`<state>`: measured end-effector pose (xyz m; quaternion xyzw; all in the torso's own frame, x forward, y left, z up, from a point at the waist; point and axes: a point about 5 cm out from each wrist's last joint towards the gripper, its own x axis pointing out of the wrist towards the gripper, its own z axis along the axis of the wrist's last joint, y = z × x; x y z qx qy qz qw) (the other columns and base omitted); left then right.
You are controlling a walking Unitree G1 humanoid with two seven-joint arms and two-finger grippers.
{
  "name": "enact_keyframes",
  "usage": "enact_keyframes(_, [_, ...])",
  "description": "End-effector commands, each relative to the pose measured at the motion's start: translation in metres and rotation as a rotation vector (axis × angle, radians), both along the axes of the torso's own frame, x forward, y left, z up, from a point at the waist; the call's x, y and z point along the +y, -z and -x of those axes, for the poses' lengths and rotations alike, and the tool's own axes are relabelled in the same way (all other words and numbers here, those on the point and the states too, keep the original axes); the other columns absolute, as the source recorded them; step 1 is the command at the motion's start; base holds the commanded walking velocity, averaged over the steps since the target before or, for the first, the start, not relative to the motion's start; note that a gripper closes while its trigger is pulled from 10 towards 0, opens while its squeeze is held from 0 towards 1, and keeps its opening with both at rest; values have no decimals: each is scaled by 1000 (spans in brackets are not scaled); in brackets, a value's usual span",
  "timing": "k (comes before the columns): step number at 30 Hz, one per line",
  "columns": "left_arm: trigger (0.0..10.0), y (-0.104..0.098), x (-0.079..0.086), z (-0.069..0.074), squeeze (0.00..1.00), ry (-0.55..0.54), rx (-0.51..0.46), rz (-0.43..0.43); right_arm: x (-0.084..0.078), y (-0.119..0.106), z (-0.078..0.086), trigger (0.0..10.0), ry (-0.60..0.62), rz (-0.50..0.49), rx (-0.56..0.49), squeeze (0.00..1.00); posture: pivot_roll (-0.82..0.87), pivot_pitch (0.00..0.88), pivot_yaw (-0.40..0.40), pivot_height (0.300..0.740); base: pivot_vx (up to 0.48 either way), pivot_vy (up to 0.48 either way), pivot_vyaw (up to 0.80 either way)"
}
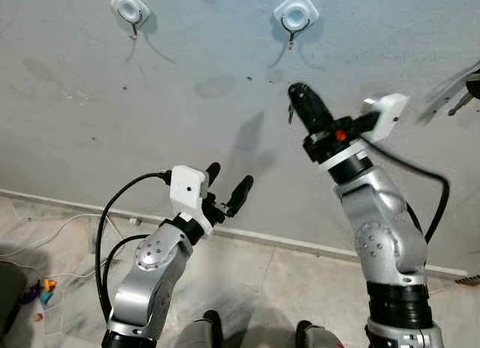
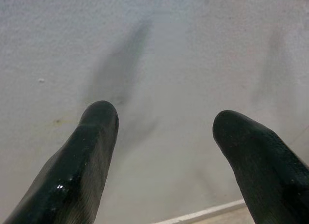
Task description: Hang keys on a hook
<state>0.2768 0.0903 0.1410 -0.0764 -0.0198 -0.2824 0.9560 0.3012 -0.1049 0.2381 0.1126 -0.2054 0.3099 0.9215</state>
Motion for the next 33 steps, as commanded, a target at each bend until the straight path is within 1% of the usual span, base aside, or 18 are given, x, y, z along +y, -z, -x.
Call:
enact_keyframes(1, [10000,4,4,0,0,-20,10,-16,7,-7,7,10000,-1,26,-57,0,-12,210,126,740,0,0,0])
enact_keyframes(2, [10000,4,4,-1,0,-19,8,-15,8,-9,7,10000,13,46,-74,0,-14,208,126,740,0,0,0])
enact_keyframes(4, [10000,4,3,-1,0,-18,6,-12,9,-13,7,10000,19,48,-85,0,-17,207,125,740,0,0,0])
enact_keyframes(8, [10000,3,2,-3,0,-18,3,-4,10,-19,9,10000,-36,-12,-67,0,-17,209,122,740,0,0,0])
enact_keyframes(11, [10000,1,3,-5,0,-20,-1,11,16,-19,18,10000,-176,-37,-47,0,-16,211,118,740,0,0,0])
enact_keyframes(16, [10000,0,5,-5,0,-23,-3,13,17,-18,28,10000,-322,-77,-23,0,-16,214,113,740,0,0,0])
enact_keyframes(18, [10000,0,5,-5,0,-23,-3,14,17,-18,29,10000,-340,-81,-21,0,-16,214,113,740,0,0,0])
enact_keyframes(20, [10000,-1,5,-6,0,-22,-5,17,14,-19,31,10000,-398,-94,-3,0,-15,215,110,740,0,0,0])
enact_keyframes(23, [10000,-2,5,-8,0,-12,-18,5,13,-19,31,10000,-420,-101,3,0,-15,215,108,740,0,0,0])
enact_keyframes(26, [10000,-6,10,-15,0,2,-65,-68,12,-20,33,10000,-461,-99,8,0,-16,216,104,740,0,0,0])
enact_keyframes(29, [10000,-8,12,-22,0,-2,-66,-68,13,-20,35,10000,-487,-95,12,0,-20,217,100,740,0,0,0])
enact_keyframes(31, [10000,-10,8,-25,0,37,-63,-57,14,-20,36,10000,-516,-94,19,0,-26,216,99,740,0,0,0])
enact_keyframes(32, [10000,-10,8,-25,0,37,-63,-57,14,-20,36,10000,-516,-94,19,0,-26,216,99,740,0,0,0])
enact_keyframes(33, [10000,-13,5,-25,0,62,-74,-48,14,-19,37,10000,-521,-88,25,0,-30,216,97,740,0,0,0])
